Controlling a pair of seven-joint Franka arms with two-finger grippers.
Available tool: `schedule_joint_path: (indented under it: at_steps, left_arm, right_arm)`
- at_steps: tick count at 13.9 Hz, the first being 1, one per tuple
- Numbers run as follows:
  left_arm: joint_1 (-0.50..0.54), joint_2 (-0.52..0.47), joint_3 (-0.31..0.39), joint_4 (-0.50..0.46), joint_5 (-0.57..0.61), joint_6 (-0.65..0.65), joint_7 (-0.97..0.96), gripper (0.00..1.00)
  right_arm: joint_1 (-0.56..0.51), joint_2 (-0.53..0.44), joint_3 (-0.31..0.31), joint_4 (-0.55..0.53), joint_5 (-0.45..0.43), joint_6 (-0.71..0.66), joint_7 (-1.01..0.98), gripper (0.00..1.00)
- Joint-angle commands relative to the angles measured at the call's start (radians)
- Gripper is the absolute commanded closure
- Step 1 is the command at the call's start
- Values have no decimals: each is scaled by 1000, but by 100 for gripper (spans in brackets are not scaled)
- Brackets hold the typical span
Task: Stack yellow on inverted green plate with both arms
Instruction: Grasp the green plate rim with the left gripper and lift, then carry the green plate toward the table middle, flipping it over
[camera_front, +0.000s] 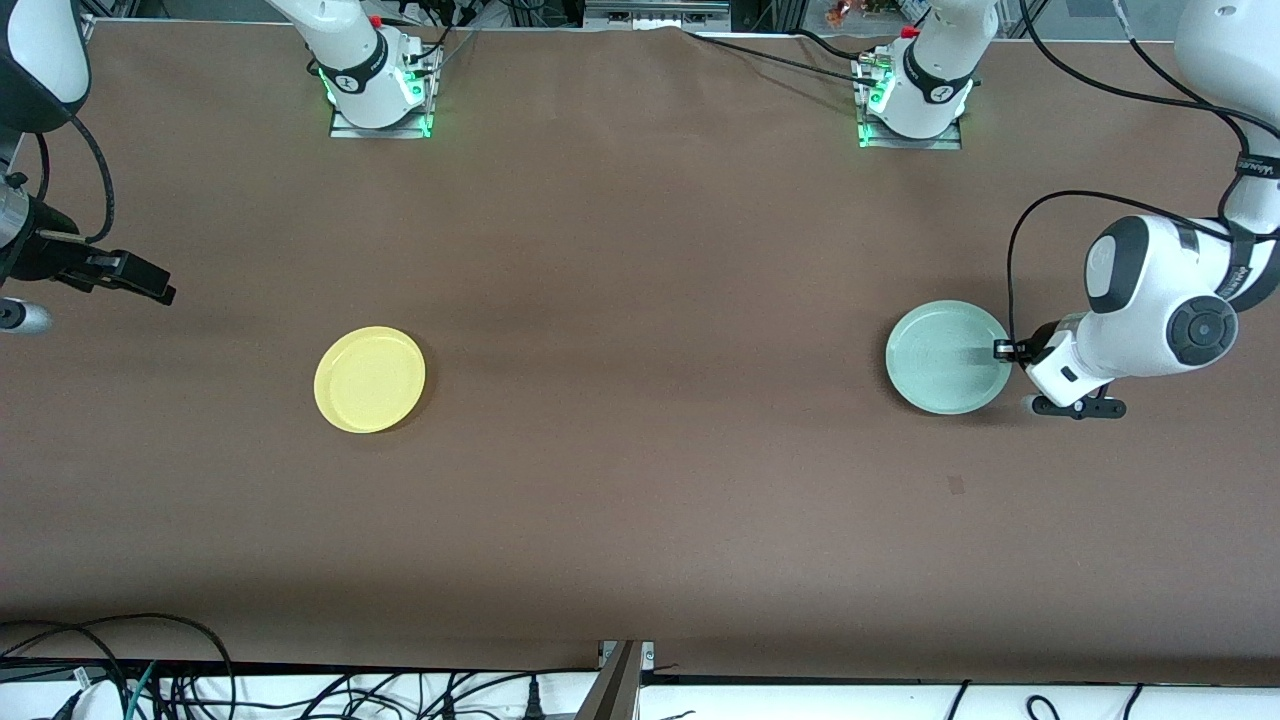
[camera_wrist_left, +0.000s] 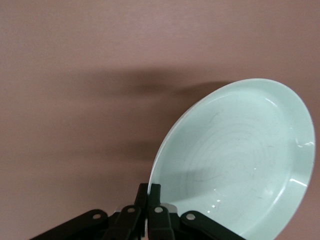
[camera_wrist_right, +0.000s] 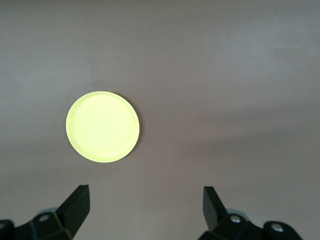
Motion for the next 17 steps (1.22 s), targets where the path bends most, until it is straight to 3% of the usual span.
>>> schedule_joint_path:
  at_steps: [1, 4, 8, 10, 11, 17]
  left_arm:
    - [-222, 11, 13, 229, 44, -293, -173, 100]
    - [-473, 73, 18, 400, 258, -476, -321, 100]
    - [-665, 155, 28, 535, 339, -511, -429, 100]
    - [-792, 189, 48, 595, 443, -511, -473, 100]
    - [-861, 202, 77, 606, 495, -511, -490, 100]
    - [-1232, 270, 370, 667, 559, -500, -576, 100]
  right_arm:
    - [-5, 0, 6, 16, 15, -19, -7, 0]
    - [-5, 2, 6, 17, 15, -19, -7, 0]
    - [-5, 2, 3, 16, 15, -25, -7, 0]
    - [-5, 0, 3, 16, 15, -27, -7, 0]
    - [-5, 0, 3, 16, 15, -27, -7, 0]
    - [-3, -3, 7, 16, 15, -39, -7, 0]
